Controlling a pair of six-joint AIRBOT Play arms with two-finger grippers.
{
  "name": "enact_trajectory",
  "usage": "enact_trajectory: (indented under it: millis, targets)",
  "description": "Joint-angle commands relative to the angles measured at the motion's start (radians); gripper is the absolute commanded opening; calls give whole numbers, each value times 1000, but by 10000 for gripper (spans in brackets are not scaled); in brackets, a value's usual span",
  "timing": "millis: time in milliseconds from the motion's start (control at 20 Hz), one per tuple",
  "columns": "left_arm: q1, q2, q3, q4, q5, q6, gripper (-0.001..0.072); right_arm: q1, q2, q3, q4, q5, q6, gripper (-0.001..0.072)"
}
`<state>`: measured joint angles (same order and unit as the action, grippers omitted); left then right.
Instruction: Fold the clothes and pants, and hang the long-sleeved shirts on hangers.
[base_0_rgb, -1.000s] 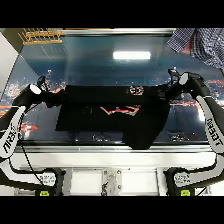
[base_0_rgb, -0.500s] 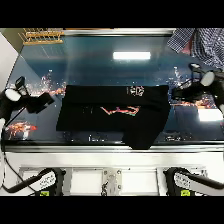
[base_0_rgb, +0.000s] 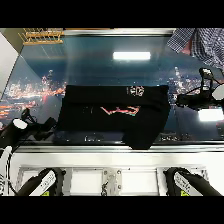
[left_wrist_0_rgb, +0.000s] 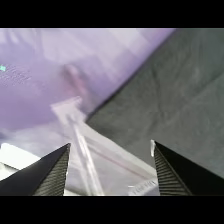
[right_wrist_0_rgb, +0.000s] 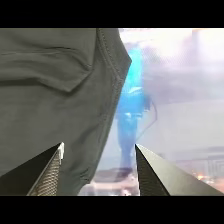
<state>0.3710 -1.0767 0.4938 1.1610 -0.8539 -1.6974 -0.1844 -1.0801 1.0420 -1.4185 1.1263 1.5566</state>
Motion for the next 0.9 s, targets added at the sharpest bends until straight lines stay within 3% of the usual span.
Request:
enact_trajectory:
  millis: [0, 150, 200, 250, 350, 400, 650, 750, 850]
  targets:
    - [-76, -56, -37, -105, 73, -1, 530, -1, 10, -9, 27, -11, 0, 488]
    - [-160, -107, -16, -144, 126, -12, 517, -1, 10, -9, 27, -11, 0, 489]
    - [-183, -118, 5, -141, 134, -14, 348, -1, 10, -9, 27, -11, 0, 489]
    - [-198, -125, 26, -142, 142, -14, 264, -1, 10, -9, 27, -8, 0, 489]
    - [-222, -134, 74, -141, 148, -18, 215, -2, 10, -11, 26, 14, 0, 491]
    - [-227, -129, 94, -134, 143, -12, 12, -3, 12, -18, 17, 32, -8, 492]
    - [-205, -11, 81, -61, 114, -8, 6, -98, 59, -274, 71, 61, -15, 498]
    - [-205, 33, 50, -54, 117, -8, 6, -131, 55, -414, 216, 50, -74, 666]
    - [-205, 63, 19, -55, 132, -8, 6, -127, 40, -523, 329, 10, -95, 654]
